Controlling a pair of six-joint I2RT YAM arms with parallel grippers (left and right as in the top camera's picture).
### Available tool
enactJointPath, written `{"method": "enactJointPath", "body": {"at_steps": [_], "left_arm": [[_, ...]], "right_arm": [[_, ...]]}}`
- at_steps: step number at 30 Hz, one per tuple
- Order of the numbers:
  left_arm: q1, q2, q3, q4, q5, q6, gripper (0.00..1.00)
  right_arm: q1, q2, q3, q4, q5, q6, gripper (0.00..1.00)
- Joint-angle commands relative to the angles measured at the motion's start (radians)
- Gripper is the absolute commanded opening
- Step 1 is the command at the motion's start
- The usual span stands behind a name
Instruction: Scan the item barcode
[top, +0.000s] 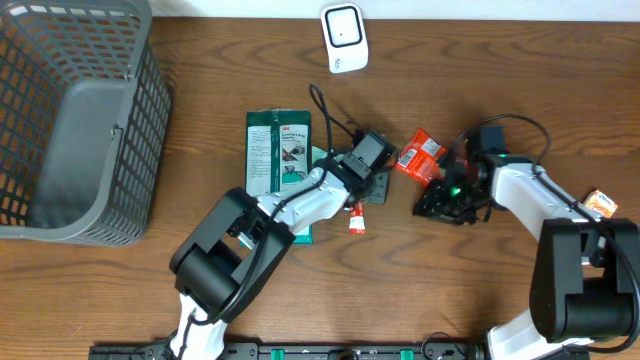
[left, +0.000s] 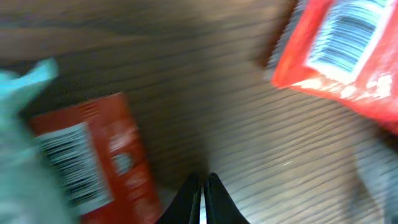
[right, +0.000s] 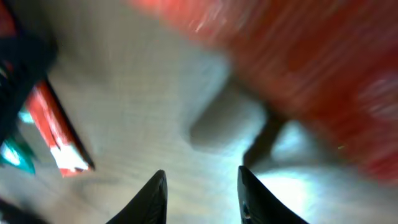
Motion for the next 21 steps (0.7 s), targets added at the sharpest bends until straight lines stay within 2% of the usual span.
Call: {"method": "enactJointPath", "body": {"at_steps": [1, 6, 10, 14, 21], "left_arm": [[0.019, -0.04, -0.003, -0.04, 0.013, 0.063, 0.08], [0.023, -0.109, -0.003, -0.034, 0.101, 0.08, 0.08], [0.021, -0.123, -0.003, 0.035, 0.164, 0.018, 0.08], [0.012, -0.094, -0.003, 0.145, 0.164, 0.006, 0.08], [-0.006, 0.013, -0.003, 0.382, 0.159, -0.031, 0.08]], "right_arm": [[0.029, -0.065, 0.046, -0.045, -0.024, -0.05, 0.37], [-0.002, -0.167, 0.22, -0.169, -0.016, -0.101, 0.5], [-0.071, -0.2, 0.356, -0.192, 0.098, -0.095, 0.52], [-0.152, -0.18, 0.386, -0.119, 0.08, -0.092, 0.47], [-0.189, -0.027, 0.386, 0.038, 0.074, -0.116, 0.51]]}}
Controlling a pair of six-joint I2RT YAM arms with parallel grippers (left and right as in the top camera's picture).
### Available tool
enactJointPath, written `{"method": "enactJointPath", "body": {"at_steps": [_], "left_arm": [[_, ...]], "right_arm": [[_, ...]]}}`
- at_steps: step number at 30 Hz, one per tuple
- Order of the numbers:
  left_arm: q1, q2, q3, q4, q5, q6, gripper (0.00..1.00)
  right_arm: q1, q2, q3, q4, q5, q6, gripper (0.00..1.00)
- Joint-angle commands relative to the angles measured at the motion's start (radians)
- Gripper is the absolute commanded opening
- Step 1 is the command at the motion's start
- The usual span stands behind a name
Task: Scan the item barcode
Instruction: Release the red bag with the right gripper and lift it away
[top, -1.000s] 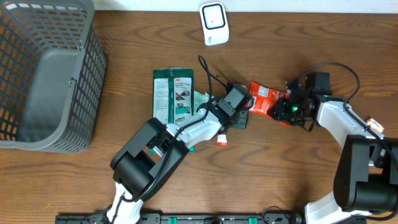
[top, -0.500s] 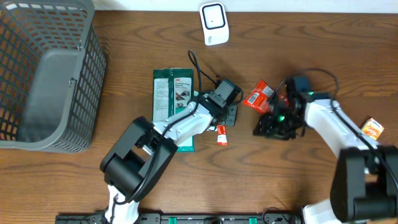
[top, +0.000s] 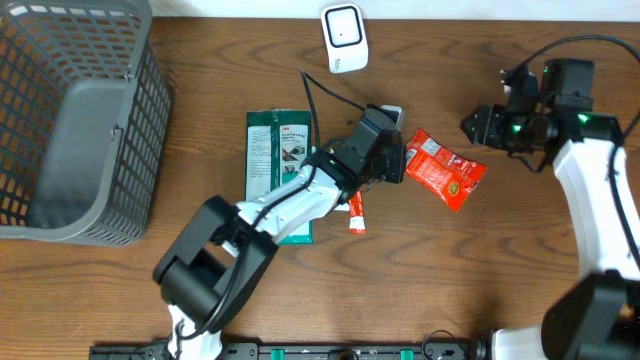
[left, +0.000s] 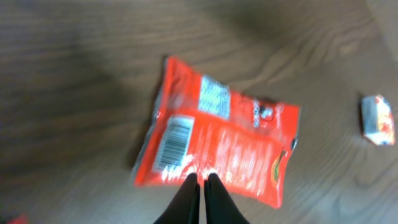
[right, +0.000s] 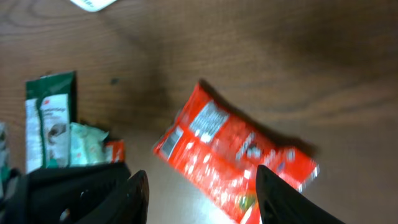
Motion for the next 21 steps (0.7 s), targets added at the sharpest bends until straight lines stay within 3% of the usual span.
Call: {"method": "enactJointPath", "body": {"at_steps": [1, 9, 17, 21], "left_arm": [[-0.019, 0.082, -0.001, 0.064, 0.007, -0.021, 0.08], [-0.051, 0.167, -0.001, 0.077, 0.003, -0.02, 0.08], [-0.04, 0.167, -0.001, 0.024, -0.001, -0.005, 0.08], [-0.04, 0.167, -0.001, 0.024, 0.0, -0.005, 0.08]], "right_arm": [[-0.011, 0.096, -0.003, 0.057, 0.002, -0.023, 0.51], [-0.011, 0.316, -0.003, 0.204, 0.002, -0.061, 0.54], [-0.013, 0.358, -0.004, -0.066, -0.05, -0.082, 0.41], [0.005, 0.358, -0.008, -0.149, -0.095, -0.113, 0.4]]}}
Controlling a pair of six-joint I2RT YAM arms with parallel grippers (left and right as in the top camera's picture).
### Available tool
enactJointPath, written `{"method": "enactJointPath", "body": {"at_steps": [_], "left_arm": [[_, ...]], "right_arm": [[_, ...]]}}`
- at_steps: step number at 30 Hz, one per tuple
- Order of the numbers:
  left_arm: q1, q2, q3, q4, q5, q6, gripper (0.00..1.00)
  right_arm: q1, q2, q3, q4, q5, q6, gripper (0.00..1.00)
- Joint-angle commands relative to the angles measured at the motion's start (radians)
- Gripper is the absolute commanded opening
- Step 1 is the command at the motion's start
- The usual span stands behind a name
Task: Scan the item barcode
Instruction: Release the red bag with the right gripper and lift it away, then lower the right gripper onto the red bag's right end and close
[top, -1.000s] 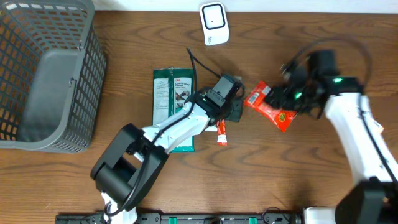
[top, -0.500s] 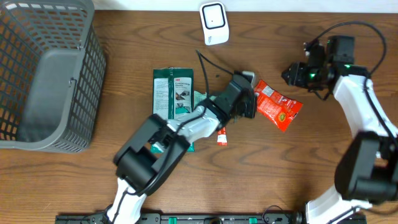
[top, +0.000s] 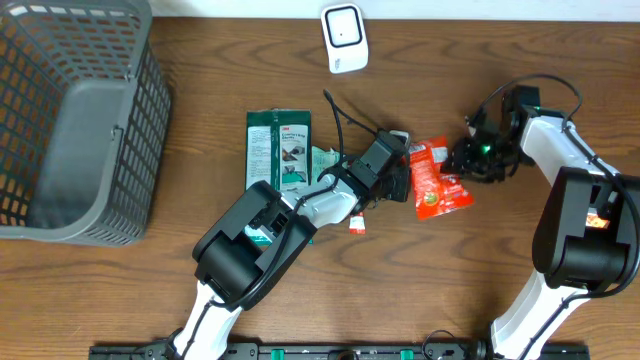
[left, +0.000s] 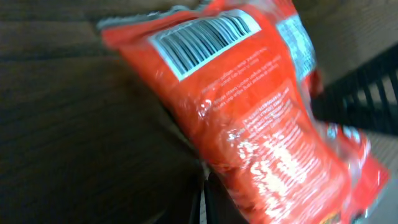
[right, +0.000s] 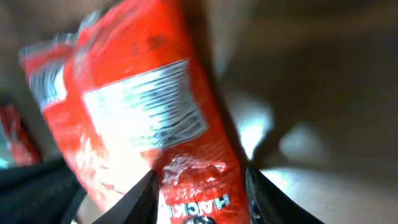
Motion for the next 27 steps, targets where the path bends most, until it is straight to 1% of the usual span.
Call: {"method": "enactJointPath", "body": {"at_steps": [1, 5, 9, 12, 16, 18, 25, 27], "left_arm": [[0.005, 0.005, 0.0, -0.012, -0.006, 0.014, 0.08], [0.005, -0.008, 0.0, -0.049, -0.006, 0.014, 0.08], [0.006, -0.016, 0.0, -0.099, -0.006, 0.036, 0.08], [0.007, -0.016, 0.0, -0.145, -0.006, 0.051, 0.08], [0.011, -0.021, 0.0, -0.164, -0.005, 0.068, 0.08], [0.021, -0.04, 0.007, -0.167, 0.039, 0.103, 0.08], [0.107, -0.115, 0.095, -0.195, 0.255, 0.095, 0.08], [0.124, -0.115, 0.108, -0.187, 0.279, 0.095, 0.07]], "right_arm": [[0.02, -0.003, -0.004, -0.048, -0.061, -0.042, 0.41], [0.026, -0.003, -0.004, -0.062, -0.052, -0.084, 0.46], [-0.002, -0.003, -0.004, -0.023, -0.053, -0.085, 0.51], [-0.033, -0.003, -0.004, 0.017, -0.065, -0.101, 0.57], [-0.086, 0.0, -0.004, 0.028, -0.225, -0.217, 0.58], [-0.108, 0.005, -0.006, 0.028, -0.269, -0.233, 0.57], [-0.137, 0.035, -0.057, 0.057, -0.287, -0.25, 0.52], [-0.137, 0.042, -0.078, 0.078, -0.294, -0.251, 0.51]]}}
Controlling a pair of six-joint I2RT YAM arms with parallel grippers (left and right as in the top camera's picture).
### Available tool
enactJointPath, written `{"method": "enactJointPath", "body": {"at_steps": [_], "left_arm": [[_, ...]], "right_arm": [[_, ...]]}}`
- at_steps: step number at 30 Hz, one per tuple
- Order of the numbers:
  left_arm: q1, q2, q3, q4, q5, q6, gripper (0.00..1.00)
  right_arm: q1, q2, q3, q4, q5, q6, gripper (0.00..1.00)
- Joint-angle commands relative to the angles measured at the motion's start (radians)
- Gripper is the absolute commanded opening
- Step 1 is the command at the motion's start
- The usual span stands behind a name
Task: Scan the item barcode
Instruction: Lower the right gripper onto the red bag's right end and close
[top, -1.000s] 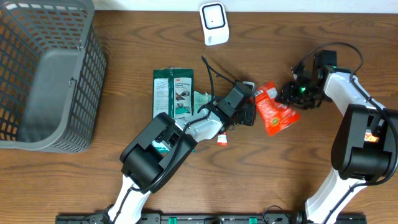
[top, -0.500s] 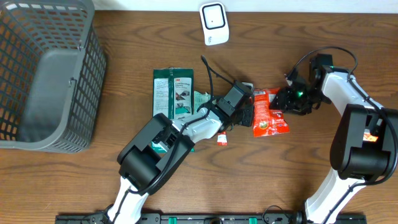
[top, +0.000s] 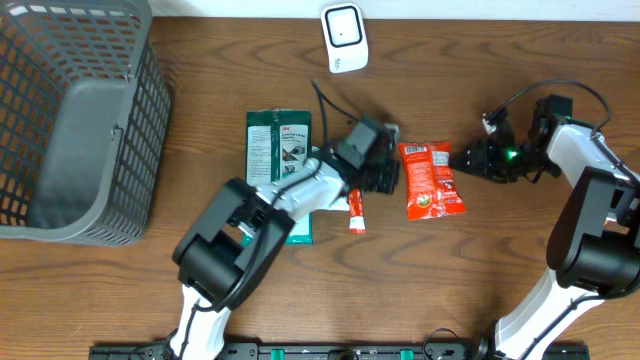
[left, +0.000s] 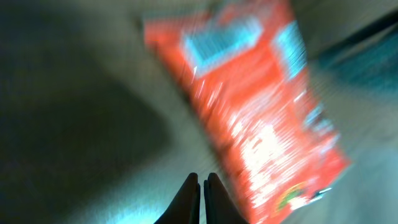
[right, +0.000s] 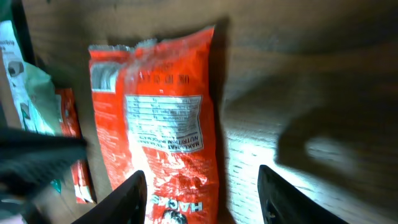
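The red snack bag (top: 431, 180) lies flat near the table's middle, back side up, its barcode end toward the white scanner (top: 343, 38) at the far edge. In the right wrist view the bag (right: 158, 124) shows its nutrition label, with a blurred barcode patch at the top left. My left gripper (top: 386, 174) is shut and empty, just left of the bag; its view is blurred, with the gripper (left: 202, 186) beside the bag (left: 249, 106). My right gripper (top: 470, 159) stands open at the bag's right side, holding nothing; in its own view the gripper (right: 202, 186) straddles the bag's edge.
A grey mesh basket (top: 70, 120) fills the far left. A green package (top: 277, 150) and a small red pack (top: 356, 215) lie left of the bag, under and beside my left arm.
The bag has turned from a tilt to lie straight, barcode end toward the scanner. My left gripper has drawn back a little to the left, and my right gripper sits slightly further right.
First the bag lay crumpled between both grippers. Then my right arm was away at the far right and the bag lay diagonally by my shut left gripper. Then my right gripper was back at its right edge, with the bag partly turned. Now it lies straight.
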Motion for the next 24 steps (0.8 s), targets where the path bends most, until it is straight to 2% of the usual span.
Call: {"method": "enactJointPath", "body": {"at_steps": [1, 6, 11, 18, 24], "left_arm": [[0.031, -0.051, 0.055, 0.015, 0.097, 0.017, 0.07], [0.024, -0.038, 0.055, 0.089, 0.095, 0.011, 0.08], [0.006, 0.017, 0.055, 0.167, 0.095, -0.06, 0.07], [0.004, 0.093, 0.055, 0.166, 0.057, -0.055, 0.08], [0.004, 0.114, 0.055, 0.15, 0.034, -0.05, 0.08]], "right_arm": [[-0.002, 0.037, -0.046, 0.026, -0.054, -0.034, 0.5], [-0.002, 0.037, -0.098, 0.056, -0.127, -0.086, 0.47], [-0.002, 0.037, -0.133, 0.08, -0.165, -0.085, 0.45], [-0.001, 0.037, -0.184, 0.121, -0.223, -0.085, 0.42], [-0.001, 0.037, -0.237, 0.176, -0.24, -0.085, 0.44]]}}
